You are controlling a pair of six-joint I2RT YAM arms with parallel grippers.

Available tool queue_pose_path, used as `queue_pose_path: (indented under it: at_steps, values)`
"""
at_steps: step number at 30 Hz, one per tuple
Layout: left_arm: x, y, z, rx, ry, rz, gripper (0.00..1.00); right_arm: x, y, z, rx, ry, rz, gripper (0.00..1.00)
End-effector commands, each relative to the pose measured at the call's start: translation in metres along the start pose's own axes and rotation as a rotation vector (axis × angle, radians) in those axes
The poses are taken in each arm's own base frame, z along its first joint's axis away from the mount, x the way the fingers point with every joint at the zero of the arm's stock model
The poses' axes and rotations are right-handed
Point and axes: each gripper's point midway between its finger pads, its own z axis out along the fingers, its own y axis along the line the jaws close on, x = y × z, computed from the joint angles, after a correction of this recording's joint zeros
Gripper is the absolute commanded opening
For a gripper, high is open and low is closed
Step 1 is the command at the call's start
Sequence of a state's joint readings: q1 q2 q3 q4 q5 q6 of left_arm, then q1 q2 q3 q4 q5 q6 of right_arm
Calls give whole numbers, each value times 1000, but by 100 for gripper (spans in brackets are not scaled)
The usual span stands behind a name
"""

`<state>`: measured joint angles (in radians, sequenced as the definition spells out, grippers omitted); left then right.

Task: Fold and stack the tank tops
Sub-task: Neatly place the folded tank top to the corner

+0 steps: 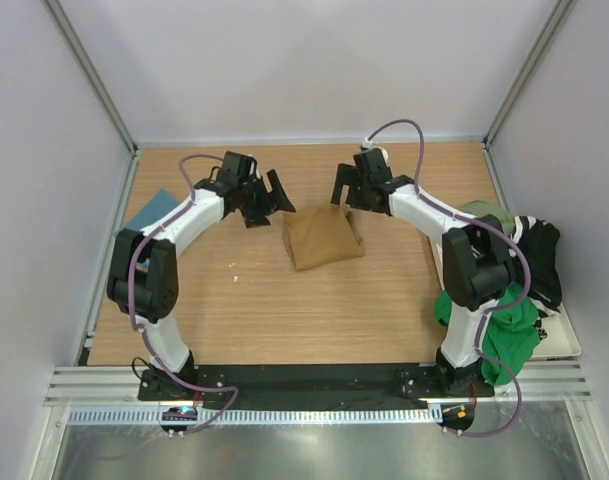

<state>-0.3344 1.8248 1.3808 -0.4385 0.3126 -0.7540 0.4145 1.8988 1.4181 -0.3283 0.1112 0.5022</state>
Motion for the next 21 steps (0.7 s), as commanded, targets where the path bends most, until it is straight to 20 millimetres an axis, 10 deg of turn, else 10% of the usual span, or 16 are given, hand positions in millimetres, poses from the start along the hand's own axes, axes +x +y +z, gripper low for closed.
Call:
queue_pose_path:
  at_steps: [1,7,14,21]
  values:
    - [14,-13,-3,12,-44,54,84,-21,2,-26,-94,-59,-26,100]
    - [25,-5,28,-9,-33,44,96,3,4,-23,-341,16,-9,88]
    - [21,7,63,-43,-23,27,91,12,-7,3,-380,83,8,91]
    - [21,-6,89,51,7,22,80,30,-3,20,-440,152,49,71]
